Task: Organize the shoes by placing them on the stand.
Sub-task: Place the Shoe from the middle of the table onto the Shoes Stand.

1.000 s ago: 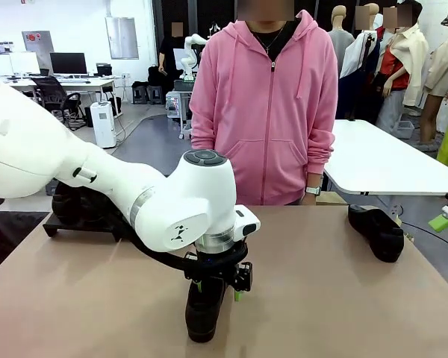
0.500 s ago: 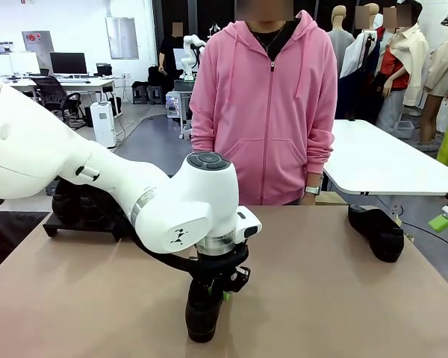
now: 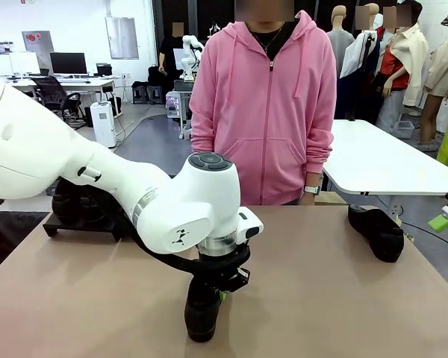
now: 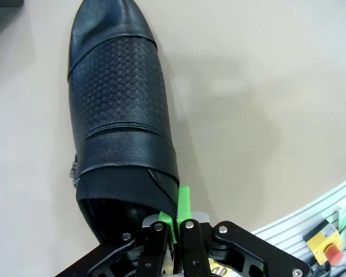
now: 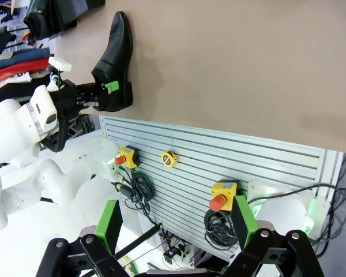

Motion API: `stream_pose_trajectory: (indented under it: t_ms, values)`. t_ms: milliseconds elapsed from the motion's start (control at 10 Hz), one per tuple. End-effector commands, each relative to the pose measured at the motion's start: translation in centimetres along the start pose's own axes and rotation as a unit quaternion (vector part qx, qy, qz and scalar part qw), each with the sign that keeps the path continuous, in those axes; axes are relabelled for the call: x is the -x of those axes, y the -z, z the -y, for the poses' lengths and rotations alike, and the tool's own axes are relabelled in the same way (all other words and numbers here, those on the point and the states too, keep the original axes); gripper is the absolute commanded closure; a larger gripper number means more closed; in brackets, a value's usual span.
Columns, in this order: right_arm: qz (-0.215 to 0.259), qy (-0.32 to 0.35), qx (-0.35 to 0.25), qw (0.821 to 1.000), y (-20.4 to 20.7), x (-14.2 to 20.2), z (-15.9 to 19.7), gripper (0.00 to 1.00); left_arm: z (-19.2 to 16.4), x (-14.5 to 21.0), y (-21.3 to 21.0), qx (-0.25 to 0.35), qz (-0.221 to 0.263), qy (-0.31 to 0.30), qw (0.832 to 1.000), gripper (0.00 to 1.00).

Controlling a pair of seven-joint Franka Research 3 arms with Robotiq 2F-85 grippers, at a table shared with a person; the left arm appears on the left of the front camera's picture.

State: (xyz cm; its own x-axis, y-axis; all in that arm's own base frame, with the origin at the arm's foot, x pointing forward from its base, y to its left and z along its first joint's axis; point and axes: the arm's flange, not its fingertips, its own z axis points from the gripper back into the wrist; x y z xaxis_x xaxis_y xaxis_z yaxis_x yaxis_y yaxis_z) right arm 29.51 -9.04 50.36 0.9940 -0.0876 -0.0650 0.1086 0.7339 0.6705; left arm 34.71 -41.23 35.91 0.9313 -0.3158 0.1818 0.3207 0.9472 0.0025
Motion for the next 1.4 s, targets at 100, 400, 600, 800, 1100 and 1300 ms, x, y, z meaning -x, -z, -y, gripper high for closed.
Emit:
stream_pose_trajectory:
  t_ms: [100, 400, 600, 800, 1100, 1300]
  values:
    - [0.004, 0.009, -0.014, 1.000, -0.1, 0.0, -0.4, 0.00, -2.5, 1.8, -8.1, 0.008, 0.034, -0.006, 0.999, 1.00]
    - [0.004, 0.009, -0.014, 1.000, -0.1, 0.0, -0.4, 0.00, -9.2, 2.4, -17.4, -0.076, 0.173, -0.127, 0.974, 1.00]
    - [0.004, 0.009, -0.014, 1.000, -0.1, 0.0, -0.4, 0.00, -15.9, 1.3, -17.8, -0.117, 0.245, -0.149, 0.951, 1.00]
    - [0.004, 0.009, -0.014, 1.000, -0.1, 0.0, -0.4, 0.00, -13.8, 1.9, -20.2, -0.074, 0.201, -0.143, 0.966, 1.00]
    - [0.004, 0.009, -0.014, 1.000, -0.1, 0.0, -0.4, 0.00, -13.8, 1.9, -20.2, -0.074, 0.201, -0.143, 0.966, 1.00]
    - [0.004, 0.009, -0.014, 1.000, -0.1, 0.0, -0.4, 0.00, -13.4, 2.5, -19.2, -0.076, 0.200, -0.137, 0.967, 1.00]
